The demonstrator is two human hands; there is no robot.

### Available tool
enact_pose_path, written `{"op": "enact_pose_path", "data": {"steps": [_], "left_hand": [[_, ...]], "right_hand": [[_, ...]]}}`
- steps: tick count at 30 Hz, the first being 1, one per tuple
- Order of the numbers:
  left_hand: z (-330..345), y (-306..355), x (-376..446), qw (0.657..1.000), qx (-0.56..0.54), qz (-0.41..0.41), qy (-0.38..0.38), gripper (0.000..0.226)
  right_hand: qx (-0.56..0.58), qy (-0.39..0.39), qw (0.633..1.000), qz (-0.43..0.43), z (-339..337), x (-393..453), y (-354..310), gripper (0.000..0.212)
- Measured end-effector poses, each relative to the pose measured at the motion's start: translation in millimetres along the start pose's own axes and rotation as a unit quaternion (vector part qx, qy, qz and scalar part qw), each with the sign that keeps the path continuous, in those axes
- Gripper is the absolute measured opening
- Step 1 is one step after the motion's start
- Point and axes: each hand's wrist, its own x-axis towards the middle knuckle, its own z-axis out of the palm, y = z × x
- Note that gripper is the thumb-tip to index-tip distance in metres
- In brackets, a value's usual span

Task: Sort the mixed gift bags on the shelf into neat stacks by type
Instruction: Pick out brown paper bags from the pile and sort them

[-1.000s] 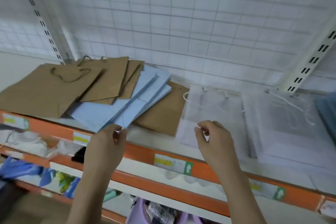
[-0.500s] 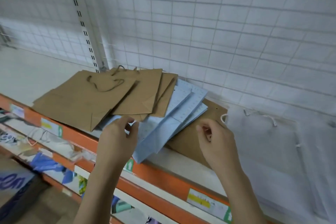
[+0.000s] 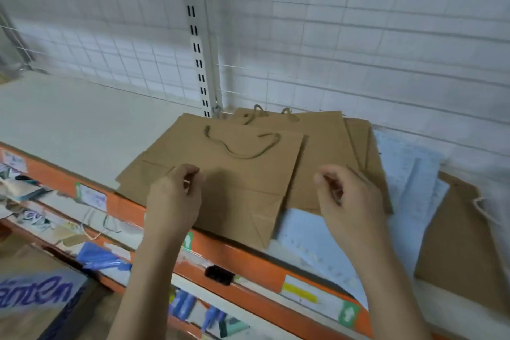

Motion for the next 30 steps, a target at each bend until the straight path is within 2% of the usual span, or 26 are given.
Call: {"op": "enact_pose_path", "data": {"steps": [4,6,10,14,16,20,23,27,30], "left_hand": [[-24,-55,43,0.998,0.029,-0.062,-0.016,0.028],[-27,-77,56,0.992,0.077,-0.089,-0.052,0.043],[-29,-96,65,0.974,0.166,-0.114,-0.108,0.08],[-28,-100,80,0.971,0.137,-0.126,-0.151,0.092],[-27,-102,88,0.969,0.088,-0.139,-0.185,0.09],[-26,-107,93,0.972,-0.01,-0.12,-0.202,0.065],[-29,-110,90,0.98,-0.079,-0.086,-0.159,0.042],[-43,-118,95,0.988,-0.109,-0.057,-0.091,0.045],[-53,-132,101,0.986,-0.12,-0.082,-0.081,0.039]], "right_hand": [[-0.021,-0.025,0.999,0.01,43,0,-36,0.013],[-0.046,-0.042,0.997,0.044,56,-1,-42,0.012],[-0.076,-0.029,0.992,0.097,66,-1,-43,0.014],[-0.09,-0.007,0.987,0.132,67,1,-44,0.016],[-0.09,0.001,0.984,0.152,67,0,-44,0.018],[-0.096,0.006,0.981,0.17,64,0,-45,0.021],[-0.092,-0.001,0.98,0.178,62,4,-49,0.023],[-0.1,-0.014,0.976,0.192,64,12,-55,0.026],[-0.116,-0.04,0.97,0.209,70,17,-60,0.022]]}}
